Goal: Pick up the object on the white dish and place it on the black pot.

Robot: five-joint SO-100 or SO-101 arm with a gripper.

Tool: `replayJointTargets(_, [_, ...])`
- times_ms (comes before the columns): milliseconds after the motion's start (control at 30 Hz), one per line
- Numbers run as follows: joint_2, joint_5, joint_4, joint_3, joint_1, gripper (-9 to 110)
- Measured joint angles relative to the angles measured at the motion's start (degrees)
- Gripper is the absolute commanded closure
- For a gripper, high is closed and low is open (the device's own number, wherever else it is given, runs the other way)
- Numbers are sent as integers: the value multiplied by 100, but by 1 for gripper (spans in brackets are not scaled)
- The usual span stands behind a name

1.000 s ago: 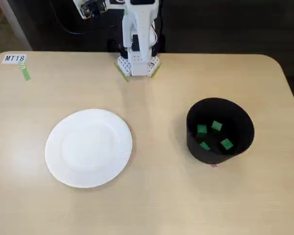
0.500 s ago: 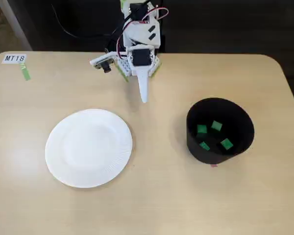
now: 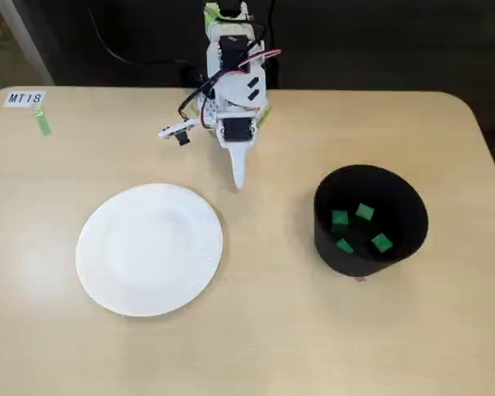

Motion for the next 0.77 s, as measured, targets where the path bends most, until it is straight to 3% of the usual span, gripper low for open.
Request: replayJointTargets(767, [0,-9,0,9,44,101])
